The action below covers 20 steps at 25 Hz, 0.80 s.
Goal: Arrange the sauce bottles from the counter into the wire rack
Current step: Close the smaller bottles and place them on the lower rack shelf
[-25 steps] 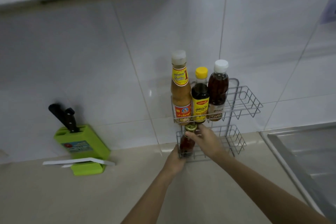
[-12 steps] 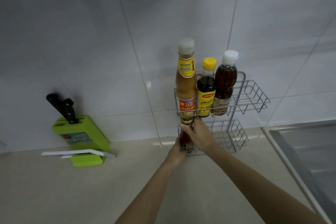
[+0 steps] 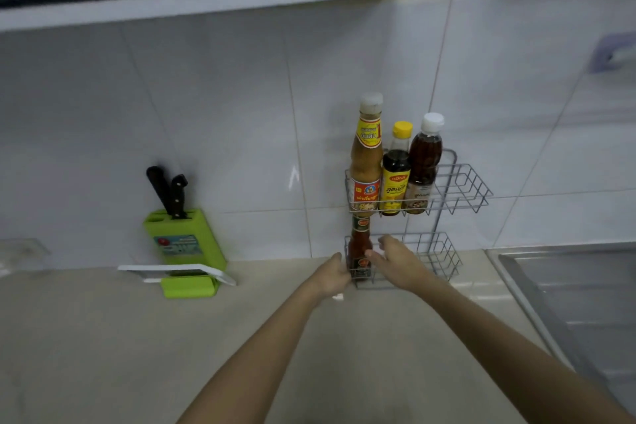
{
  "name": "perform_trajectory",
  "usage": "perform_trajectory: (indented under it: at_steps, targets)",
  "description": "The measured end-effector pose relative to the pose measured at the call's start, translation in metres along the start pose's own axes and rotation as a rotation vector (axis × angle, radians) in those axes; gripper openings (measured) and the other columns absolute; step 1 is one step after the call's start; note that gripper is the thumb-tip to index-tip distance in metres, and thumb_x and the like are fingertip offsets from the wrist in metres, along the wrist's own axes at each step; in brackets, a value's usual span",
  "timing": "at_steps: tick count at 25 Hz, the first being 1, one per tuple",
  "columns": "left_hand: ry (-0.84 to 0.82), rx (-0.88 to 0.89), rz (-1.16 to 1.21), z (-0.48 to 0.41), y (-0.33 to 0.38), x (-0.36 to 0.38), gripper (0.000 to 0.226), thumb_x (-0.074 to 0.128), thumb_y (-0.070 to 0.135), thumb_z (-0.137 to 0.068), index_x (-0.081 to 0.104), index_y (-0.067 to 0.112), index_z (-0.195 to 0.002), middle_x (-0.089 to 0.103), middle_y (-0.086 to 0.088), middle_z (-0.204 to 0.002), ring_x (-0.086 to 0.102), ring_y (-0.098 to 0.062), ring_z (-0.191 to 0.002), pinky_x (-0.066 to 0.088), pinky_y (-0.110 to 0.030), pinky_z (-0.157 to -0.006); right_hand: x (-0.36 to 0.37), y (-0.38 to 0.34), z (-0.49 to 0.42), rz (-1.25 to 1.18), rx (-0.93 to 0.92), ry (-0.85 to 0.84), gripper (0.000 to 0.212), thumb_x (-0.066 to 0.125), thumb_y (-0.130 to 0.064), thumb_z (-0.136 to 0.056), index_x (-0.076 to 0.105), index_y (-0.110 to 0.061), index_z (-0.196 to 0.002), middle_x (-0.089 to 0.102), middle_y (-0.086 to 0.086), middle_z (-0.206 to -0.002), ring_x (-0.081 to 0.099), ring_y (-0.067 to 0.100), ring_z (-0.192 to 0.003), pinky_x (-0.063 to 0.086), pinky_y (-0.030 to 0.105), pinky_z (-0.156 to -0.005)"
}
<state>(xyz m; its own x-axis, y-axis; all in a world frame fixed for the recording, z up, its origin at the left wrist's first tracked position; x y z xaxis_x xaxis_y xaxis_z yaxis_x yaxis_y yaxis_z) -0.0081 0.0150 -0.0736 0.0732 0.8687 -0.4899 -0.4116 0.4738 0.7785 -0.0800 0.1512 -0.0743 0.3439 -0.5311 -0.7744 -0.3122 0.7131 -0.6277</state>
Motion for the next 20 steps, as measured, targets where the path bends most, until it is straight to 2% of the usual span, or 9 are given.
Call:
perform_trajectory:
  at_steps: [3, 6, 9, 11, 15, 20]
  targets:
    - [0.002, -0.001, -0.028, 0.023, -0.005, -0.005, 0.058, 0.044, 0.008, -0.092, 0.023, 0.002, -0.146, 0.032, -0.016, -0.154, 0.036, -0.027, -0.138, 0.035, -0.028, -0.102, -0.009, -0.004, 0.026, 0.051, -0.005, -0.013, 0.05, 0.047, -0.038, -0.096, 0.043, 0.0, -0.13, 0.05, 0.018, -0.136, 0.05, 0.029, -0.121, 0.042, 0.036, -0.098]
    - [-0.038, 0.024, -0.045, 0.044, -0.008, -0.001, 0.058, 0.042, 0.002, -0.09, 0.025, 0.004, -0.146, 0.032, -0.017, -0.153, 0.034, -0.028, -0.139, 0.031, -0.021, -0.095, -0.015, -0.007, 0.045, 0.056, -0.01, 0.003, 0.05, 0.046, -0.038, -0.097, 0.043, -0.001, -0.131, 0.05, 0.016, -0.137, 0.049, 0.027, -0.122, 0.039, 0.032, -0.096]
    - [-0.062, -0.015, -0.083, 0.054, -0.021, 0.0, 0.066, 0.045, 0.01, -0.092, 0.015, 0.01, -0.15, 0.024, -0.015, -0.157, 0.029, -0.028, -0.142, 0.03, -0.031, -0.11, -0.012, -0.007, 0.057, 0.068, -0.032, 0.009, 0.046, 0.048, -0.035, -0.097, 0.044, -0.002, -0.129, 0.053, 0.015, -0.133, 0.051, 0.026, -0.119, 0.037, 0.027, -0.088]
    - [-0.056, -0.036, -0.099, 0.06, -0.028, -0.001, 0.068, 0.046, 0.013, -0.092, 0.013, 0.011, -0.151, 0.023, -0.016, -0.157, 0.028, -0.028, -0.143, 0.029, -0.035, -0.113, -0.009, -0.008, 0.062, 0.075, -0.045, 0.011, 0.044, 0.049, -0.034, -0.097, 0.045, -0.003, -0.128, 0.054, 0.015, -0.132, 0.052, 0.026, -0.116, 0.036, 0.026, -0.084]
    - [-0.024, -0.024, -0.076, 0.054, -0.033, -0.001, 0.066, 0.047, 0.013, -0.092, 0.016, 0.01, -0.151, 0.023, -0.014, -0.158, 0.028, -0.027, -0.143, 0.03, -0.035, -0.113, -0.007, -0.007, 0.054, 0.047, -0.042, 0.027, 0.047, 0.05, -0.033, -0.096, 0.043, -0.003, -0.131, 0.051, 0.013, -0.136, 0.05, 0.025, -0.122, 0.038, 0.029, -0.094]
    - [-0.031, -0.028, -0.056, 0.025, -0.032, 0.011, 0.067, 0.048, 0.016, -0.092, 0.016, 0.011, -0.151, 0.023, -0.012, -0.158, 0.029, -0.027, -0.142, 0.031, -0.033, -0.112, -0.004, 0.003, 0.014, 0.029, -0.002, 0.048, 0.047, 0.053, -0.032, -0.094, 0.043, -0.003, -0.131, 0.051, 0.013, -0.136, 0.05, 0.025, -0.122, 0.04, 0.031, -0.096]
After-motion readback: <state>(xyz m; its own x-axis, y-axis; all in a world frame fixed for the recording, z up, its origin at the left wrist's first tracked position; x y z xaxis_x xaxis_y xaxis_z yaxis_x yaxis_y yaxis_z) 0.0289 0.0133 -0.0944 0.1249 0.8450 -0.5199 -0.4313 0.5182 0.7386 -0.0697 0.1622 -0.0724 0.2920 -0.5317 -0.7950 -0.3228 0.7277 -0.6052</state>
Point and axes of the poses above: each hand's wrist, its own z-axis away from the middle knuckle, its own x-axis out of the palm, y = z × x, the point moved 1 cm from there along -z, towards the middle knuckle
